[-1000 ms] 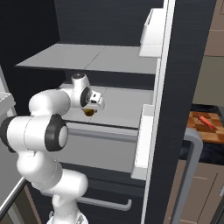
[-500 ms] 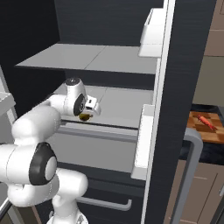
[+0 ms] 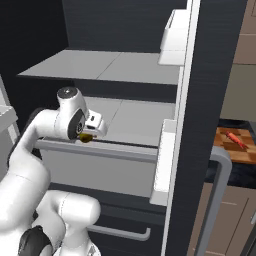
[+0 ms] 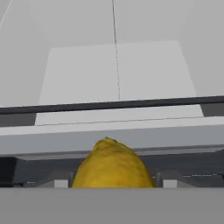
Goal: Retrieve a lemon from the fridge and place it on the cutting board with the fish.
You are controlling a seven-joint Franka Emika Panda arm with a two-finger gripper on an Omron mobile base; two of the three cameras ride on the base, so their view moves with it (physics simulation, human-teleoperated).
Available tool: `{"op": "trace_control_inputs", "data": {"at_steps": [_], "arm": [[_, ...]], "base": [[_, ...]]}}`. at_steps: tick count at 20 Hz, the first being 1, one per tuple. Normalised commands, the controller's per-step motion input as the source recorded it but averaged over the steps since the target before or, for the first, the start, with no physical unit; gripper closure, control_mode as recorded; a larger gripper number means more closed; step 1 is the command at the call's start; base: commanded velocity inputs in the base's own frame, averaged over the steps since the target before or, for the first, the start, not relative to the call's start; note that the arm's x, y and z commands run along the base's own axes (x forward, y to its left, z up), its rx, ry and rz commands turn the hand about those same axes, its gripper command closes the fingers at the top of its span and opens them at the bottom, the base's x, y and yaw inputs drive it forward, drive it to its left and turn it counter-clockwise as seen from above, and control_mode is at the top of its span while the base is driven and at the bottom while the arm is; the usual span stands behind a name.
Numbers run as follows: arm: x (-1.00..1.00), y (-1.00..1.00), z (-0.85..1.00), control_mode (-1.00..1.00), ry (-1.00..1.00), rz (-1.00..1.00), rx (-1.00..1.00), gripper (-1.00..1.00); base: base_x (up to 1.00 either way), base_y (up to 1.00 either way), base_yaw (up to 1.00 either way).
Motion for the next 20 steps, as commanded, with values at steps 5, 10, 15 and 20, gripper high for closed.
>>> {"op": "trace_control_inputs", "data": {"at_steps": [5,10,15,20], "arm": [[-0.95,-0.01,0.67,-1.00,0.00,0.01,0.00,1.00],[-0.93,0.00,0.59,-1.00,0.00,0.03,0.00,1.00],[-1.00,-0.02,0.18,-1.00,0.00,0.04,0.00,1.00],[-0.89,0.00,0.11,-1.00,0.00,0.02,-0.03,1.00]], "base": [[0.00,0.00,0.00],[0.00,0.00,0.00],[0.00,0.00,0.00],[0.00,0.00,0.00]]}}
